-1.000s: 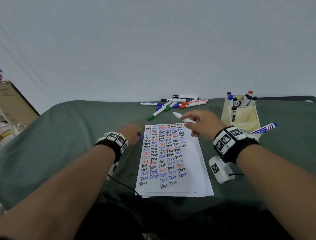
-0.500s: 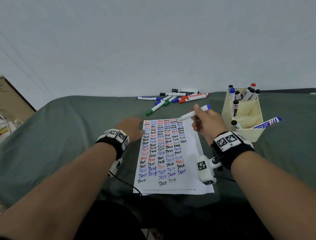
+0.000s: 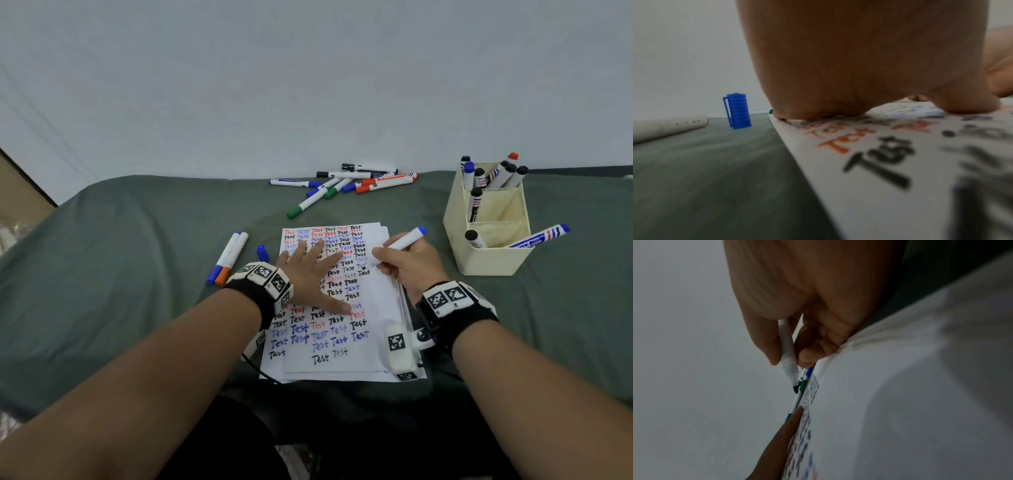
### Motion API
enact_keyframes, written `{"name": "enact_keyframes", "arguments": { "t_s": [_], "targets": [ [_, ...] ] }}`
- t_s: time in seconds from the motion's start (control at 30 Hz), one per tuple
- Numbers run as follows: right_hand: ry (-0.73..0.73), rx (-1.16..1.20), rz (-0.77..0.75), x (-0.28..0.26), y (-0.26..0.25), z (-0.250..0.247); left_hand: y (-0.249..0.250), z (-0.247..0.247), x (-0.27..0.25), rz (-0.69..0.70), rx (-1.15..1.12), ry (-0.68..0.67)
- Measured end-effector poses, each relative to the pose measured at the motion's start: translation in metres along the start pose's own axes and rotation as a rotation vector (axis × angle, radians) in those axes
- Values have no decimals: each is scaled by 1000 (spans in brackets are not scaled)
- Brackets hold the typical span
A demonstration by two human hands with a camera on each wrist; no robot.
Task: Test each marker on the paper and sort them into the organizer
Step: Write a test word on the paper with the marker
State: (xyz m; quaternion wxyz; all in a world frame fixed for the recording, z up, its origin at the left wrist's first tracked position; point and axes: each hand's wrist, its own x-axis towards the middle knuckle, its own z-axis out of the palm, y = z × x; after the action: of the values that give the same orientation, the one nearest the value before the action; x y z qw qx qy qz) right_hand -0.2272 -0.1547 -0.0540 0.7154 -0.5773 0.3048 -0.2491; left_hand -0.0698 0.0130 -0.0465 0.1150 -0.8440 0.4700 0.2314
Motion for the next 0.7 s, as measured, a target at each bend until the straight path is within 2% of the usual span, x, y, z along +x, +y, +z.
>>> {"name": "enact_keyframes", "arguments": {
  "t_s": [0.2,0.7],
  "targets": [
    [-25,-142,-64,1,6,2,0,5,1,-7,-16,-14],
    [-74,-333,-105,3,9,1,2,5,2,-17,-36,-17]
  ]
}}
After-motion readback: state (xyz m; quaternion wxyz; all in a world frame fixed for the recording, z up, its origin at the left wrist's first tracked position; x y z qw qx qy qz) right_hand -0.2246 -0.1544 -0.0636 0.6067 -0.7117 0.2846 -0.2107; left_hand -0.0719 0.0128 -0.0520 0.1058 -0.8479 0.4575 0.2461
